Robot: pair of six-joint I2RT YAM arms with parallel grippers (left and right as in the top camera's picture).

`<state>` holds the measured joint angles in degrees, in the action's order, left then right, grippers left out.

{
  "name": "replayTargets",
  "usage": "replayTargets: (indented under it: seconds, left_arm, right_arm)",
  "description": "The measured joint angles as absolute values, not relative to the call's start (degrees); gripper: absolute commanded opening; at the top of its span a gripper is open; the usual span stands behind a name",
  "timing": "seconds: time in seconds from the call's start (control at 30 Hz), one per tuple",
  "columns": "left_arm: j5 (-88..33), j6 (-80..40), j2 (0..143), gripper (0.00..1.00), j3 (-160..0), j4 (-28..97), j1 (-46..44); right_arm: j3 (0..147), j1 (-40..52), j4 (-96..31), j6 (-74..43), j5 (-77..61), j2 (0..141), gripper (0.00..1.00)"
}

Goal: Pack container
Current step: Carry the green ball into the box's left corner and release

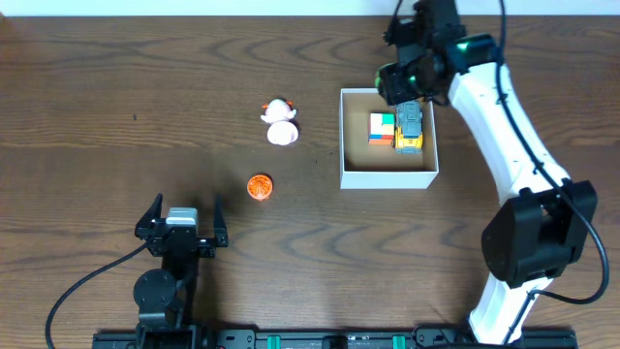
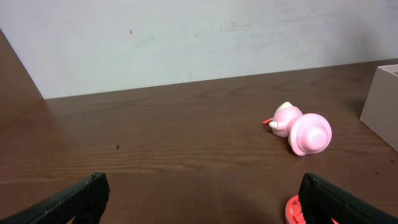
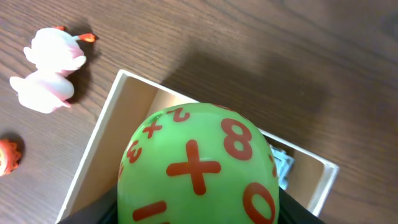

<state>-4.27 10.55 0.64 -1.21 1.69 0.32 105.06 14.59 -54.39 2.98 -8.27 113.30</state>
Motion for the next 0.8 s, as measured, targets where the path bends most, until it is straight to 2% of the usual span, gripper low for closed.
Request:
replayTargets:
  seconds: [0.5, 0.8]
  left_arm:
    - [-4.27, 10.55, 0.64, 0.98, -1.21, 1.69, 0.32]
    - [-4.27, 10.57, 0.64, 0.98, -1.23, 1.69, 0.32]
  right_arm:
    - [105.06, 19.53, -52.8, 3.18, -5.06, 114.56, 0.64]
    - [105.03, 19.97, -52.82, 3.18, -4.93, 116.53, 0.81]
